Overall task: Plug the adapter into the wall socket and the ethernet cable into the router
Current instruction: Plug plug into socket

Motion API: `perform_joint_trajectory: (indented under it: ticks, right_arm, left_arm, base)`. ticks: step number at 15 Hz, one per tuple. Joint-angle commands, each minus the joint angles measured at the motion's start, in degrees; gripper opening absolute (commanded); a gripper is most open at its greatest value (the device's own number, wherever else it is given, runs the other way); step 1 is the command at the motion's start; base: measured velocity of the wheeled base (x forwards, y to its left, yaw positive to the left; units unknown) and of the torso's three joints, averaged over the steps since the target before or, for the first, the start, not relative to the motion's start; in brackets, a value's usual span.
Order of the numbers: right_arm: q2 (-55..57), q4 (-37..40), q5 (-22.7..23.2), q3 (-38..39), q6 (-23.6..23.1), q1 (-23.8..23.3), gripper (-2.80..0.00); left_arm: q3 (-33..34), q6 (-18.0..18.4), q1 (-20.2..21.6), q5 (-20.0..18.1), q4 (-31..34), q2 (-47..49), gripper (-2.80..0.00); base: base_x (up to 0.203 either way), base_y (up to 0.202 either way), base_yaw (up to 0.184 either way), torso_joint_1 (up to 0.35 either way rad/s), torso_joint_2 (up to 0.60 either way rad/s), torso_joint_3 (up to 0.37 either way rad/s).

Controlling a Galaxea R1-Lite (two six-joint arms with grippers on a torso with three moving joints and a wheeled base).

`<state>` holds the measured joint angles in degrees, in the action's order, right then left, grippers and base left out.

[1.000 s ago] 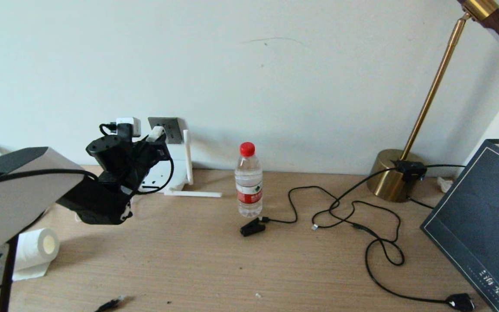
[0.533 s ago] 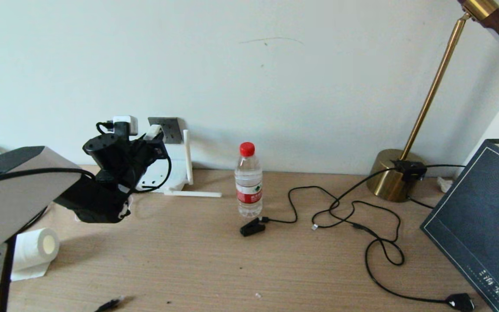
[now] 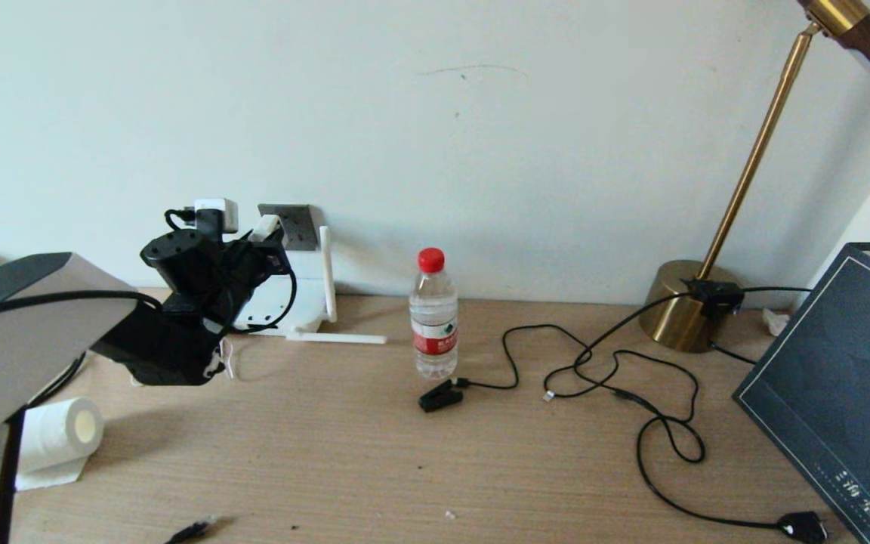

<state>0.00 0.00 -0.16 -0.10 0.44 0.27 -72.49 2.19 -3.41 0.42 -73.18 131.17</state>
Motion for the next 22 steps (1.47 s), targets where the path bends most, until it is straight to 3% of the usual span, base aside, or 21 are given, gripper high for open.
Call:
perform_joint_trajectory:
  ticks: [1, 22]
  right_arm:
    - [0.1, 0.0, 0.0, 0.0, 0.0, 0.1, -2.8]
    - [0.1, 0.0, 0.0, 0.0, 0.0, 0.0, -2.8]
  left_arm:
    - [0.0, 0.0, 0.1, -0.1, -0.4, -0.1, -2.8]
    - [-0.6, 0.0, 0.0, -1.0, 1.5, 0.2, -2.8]
  base:
    - [0.0, 0.0, 0.0, 0.0, 0.0, 0.0]
    - [0.0, 0.0, 0.0, 0.0, 0.0, 0.0]
